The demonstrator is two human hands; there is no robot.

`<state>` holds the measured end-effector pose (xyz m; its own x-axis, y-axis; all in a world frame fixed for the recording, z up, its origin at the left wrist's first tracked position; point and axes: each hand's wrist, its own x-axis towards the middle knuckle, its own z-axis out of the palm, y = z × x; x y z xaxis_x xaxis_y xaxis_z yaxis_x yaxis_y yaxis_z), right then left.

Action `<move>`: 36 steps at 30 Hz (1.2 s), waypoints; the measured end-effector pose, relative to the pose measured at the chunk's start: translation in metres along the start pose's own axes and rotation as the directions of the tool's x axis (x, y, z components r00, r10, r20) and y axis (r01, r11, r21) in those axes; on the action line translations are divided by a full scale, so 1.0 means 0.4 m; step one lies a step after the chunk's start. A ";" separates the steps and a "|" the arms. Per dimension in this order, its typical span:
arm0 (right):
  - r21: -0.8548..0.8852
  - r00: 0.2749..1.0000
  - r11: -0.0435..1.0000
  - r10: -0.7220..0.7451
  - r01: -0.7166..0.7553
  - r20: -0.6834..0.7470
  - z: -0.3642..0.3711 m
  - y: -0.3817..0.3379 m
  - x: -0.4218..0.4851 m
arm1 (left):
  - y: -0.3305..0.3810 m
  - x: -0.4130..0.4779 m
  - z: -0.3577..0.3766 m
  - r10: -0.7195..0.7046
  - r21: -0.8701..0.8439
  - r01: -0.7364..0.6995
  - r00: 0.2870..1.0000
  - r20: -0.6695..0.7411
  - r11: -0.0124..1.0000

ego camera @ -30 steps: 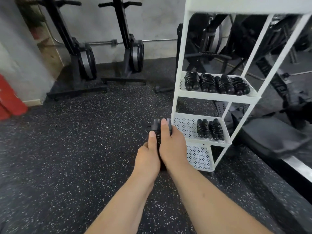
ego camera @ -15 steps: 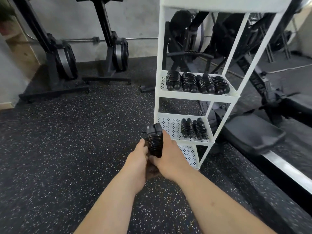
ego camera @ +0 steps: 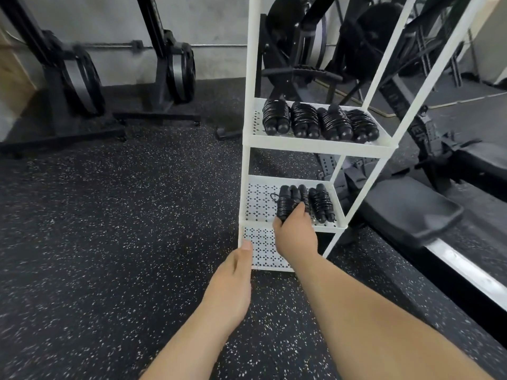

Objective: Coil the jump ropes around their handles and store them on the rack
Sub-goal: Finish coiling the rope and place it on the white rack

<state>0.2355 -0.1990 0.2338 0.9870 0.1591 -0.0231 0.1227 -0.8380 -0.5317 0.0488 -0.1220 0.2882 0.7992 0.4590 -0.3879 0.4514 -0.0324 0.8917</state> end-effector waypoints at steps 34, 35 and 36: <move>-0.427 1.000 0.904 -0.021 0.017 -0.005 0.136 -0.039 0.183 | -0.039 -0.009 -0.059 0.098 0.566 -0.108 0.994 0.049 0.817; -0.420 0.999 0.907 -0.037 0.036 0.007 0.122 -0.051 0.161 | -0.030 -0.019 -0.059 0.113 0.581 -0.118 0.993 0.046 0.805; -0.408 0.998 0.912 -0.055 0.053 0.008 0.106 -0.065 0.139 | -0.020 -0.030 -0.059 0.129 0.592 -0.129 0.991 0.043 0.796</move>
<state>0.2827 -0.1462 0.2102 0.9780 0.2087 -0.0007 0.2065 -0.9682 -0.1409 0.0263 -0.1063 0.2913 0.8670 0.4127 -0.2794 0.4909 -0.6104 0.6217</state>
